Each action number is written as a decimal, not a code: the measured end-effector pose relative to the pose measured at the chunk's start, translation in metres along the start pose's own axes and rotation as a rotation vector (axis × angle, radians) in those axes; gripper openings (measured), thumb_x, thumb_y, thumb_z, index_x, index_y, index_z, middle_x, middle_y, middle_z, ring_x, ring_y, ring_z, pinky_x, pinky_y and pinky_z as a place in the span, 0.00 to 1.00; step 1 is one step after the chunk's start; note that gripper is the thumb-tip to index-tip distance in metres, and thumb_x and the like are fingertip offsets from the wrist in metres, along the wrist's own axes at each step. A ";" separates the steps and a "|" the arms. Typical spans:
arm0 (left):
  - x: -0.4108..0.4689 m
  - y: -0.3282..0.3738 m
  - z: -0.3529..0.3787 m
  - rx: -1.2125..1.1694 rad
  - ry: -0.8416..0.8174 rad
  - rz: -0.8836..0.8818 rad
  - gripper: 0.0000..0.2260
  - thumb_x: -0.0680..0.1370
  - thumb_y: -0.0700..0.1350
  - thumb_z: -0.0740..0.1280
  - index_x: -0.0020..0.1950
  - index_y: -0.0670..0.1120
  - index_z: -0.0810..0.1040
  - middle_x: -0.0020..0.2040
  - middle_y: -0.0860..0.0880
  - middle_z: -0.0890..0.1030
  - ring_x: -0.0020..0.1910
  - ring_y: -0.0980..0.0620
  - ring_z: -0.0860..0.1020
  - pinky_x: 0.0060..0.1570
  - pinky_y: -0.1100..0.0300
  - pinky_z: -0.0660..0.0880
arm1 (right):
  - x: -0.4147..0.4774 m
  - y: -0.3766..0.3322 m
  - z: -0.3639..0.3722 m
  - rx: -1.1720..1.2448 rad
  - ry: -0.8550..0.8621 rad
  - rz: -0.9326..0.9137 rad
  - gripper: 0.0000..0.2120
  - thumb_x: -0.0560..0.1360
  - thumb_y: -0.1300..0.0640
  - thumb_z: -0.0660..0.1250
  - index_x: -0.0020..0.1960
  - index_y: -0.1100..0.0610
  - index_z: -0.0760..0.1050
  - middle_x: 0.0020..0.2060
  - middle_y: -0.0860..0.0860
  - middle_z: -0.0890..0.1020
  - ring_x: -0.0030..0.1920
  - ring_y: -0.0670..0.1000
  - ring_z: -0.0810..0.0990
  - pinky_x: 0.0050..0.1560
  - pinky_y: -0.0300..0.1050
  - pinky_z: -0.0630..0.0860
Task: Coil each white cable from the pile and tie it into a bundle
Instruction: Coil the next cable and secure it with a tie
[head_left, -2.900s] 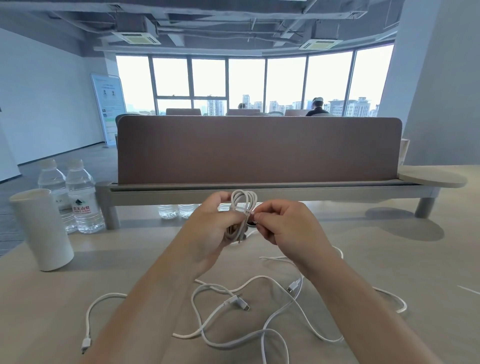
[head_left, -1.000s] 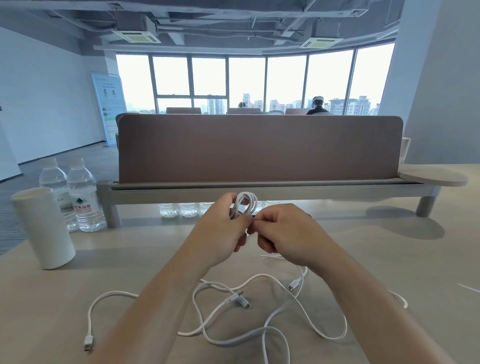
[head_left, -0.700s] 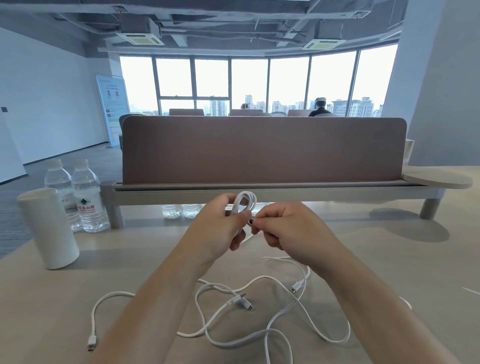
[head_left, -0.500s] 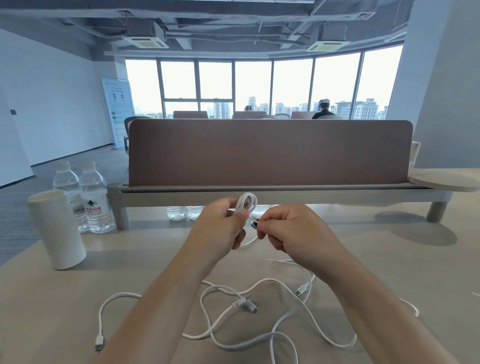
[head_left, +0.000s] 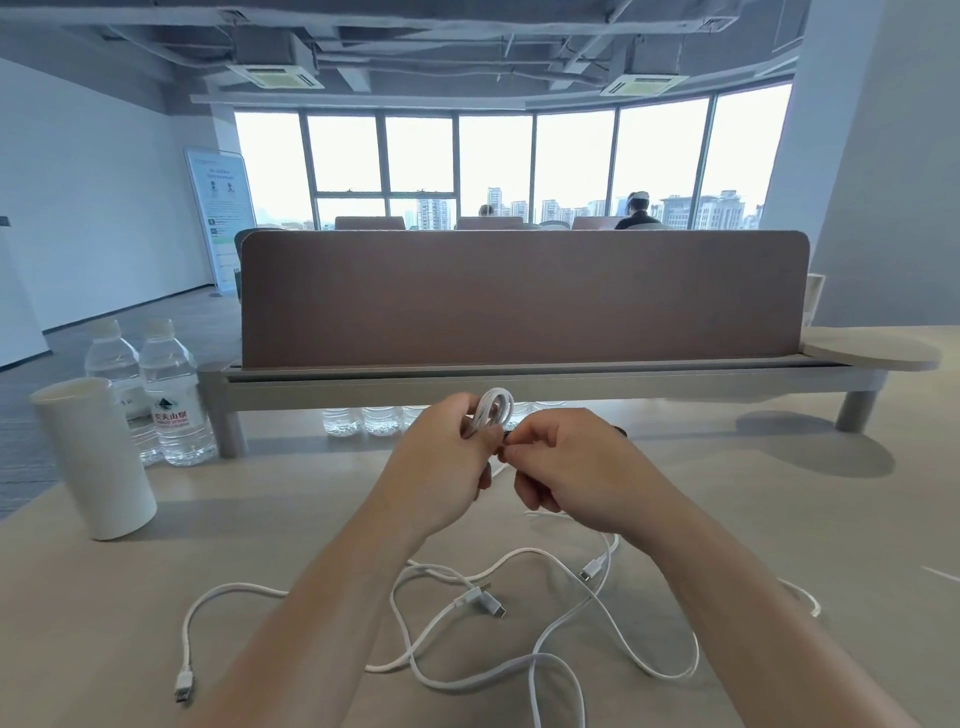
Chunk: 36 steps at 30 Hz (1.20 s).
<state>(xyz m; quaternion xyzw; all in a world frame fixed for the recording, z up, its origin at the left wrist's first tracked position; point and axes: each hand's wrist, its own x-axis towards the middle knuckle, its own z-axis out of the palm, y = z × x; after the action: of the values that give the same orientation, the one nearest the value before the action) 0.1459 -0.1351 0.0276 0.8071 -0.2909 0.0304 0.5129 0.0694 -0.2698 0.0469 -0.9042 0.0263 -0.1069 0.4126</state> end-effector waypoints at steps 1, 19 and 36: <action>0.000 0.001 0.002 -0.009 -0.013 -0.004 0.08 0.83 0.44 0.63 0.46 0.43 0.74 0.24 0.54 0.76 0.23 0.57 0.71 0.25 0.67 0.66 | 0.001 0.001 0.001 -0.008 0.008 -0.005 0.12 0.78 0.58 0.63 0.42 0.64 0.79 0.25 0.52 0.78 0.25 0.47 0.68 0.28 0.38 0.67; -0.001 -0.001 -0.012 -0.284 -0.047 -0.104 0.07 0.84 0.42 0.63 0.55 0.39 0.78 0.38 0.43 0.80 0.28 0.50 0.75 0.29 0.61 0.74 | -0.002 0.000 0.005 0.233 0.048 -0.031 0.11 0.78 0.61 0.63 0.39 0.59 0.79 0.22 0.47 0.71 0.24 0.46 0.64 0.29 0.39 0.62; -0.114 0.002 -0.126 -0.502 0.089 -0.387 0.12 0.81 0.31 0.59 0.59 0.39 0.79 0.48 0.36 0.85 0.47 0.40 0.85 0.52 0.47 0.82 | -0.016 -0.107 0.086 -0.321 -0.082 -0.310 0.09 0.78 0.52 0.66 0.40 0.52 0.77 0.37 0.48 0.80 0.42 0.52 0.77 0.43 0.48 0.74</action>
<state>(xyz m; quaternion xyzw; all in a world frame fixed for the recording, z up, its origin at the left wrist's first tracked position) 0.0821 0.0206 0.0495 0.6936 -0.1078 -0.1052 0.7044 0.0680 -0.1332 0.0695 -0.9551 -0.1131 -0.1265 0.2429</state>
